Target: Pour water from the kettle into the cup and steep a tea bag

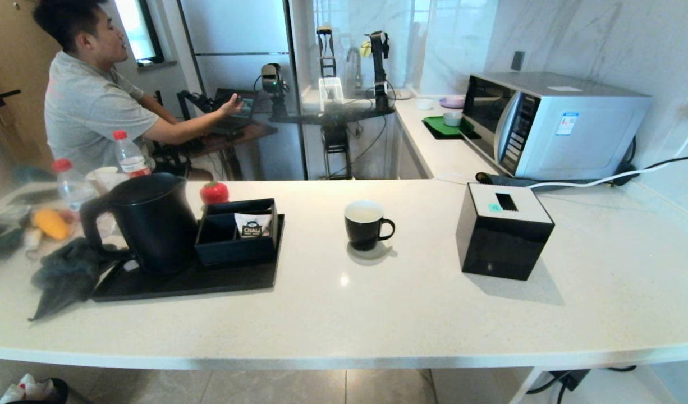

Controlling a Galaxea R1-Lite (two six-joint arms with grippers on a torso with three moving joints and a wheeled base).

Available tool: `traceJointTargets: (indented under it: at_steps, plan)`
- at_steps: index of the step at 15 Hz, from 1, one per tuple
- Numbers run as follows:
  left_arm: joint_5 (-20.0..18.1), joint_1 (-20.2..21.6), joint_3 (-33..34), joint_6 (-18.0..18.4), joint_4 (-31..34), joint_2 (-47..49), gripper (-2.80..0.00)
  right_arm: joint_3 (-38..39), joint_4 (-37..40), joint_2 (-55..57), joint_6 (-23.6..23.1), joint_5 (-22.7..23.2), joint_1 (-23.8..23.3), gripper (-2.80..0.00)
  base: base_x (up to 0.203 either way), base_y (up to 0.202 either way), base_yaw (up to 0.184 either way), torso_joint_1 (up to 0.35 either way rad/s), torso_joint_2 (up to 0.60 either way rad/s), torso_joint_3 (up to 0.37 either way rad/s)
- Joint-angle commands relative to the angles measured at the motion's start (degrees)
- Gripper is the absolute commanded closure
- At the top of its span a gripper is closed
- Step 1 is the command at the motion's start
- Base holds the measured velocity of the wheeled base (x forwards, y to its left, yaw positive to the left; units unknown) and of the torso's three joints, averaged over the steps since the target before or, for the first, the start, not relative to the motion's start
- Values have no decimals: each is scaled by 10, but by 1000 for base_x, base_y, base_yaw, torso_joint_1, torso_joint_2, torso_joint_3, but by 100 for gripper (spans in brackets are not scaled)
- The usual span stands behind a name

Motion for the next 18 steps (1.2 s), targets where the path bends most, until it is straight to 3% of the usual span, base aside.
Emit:
traceJointTargets:
  at_steps: [1,13,18]
  plan:
    - [0,0,0,1,0,0,0,0,0,1,7,0,0,0,0,0,0,0,0,0]
    - [0,0,0,1,0,0,0,0,0,1,12,-1,0,0,0,0,0,0,0,0]
    - [0,0,0,1,0,0,0,0,-1,1,55,-1,0,0,0,0,0,0,0,0]
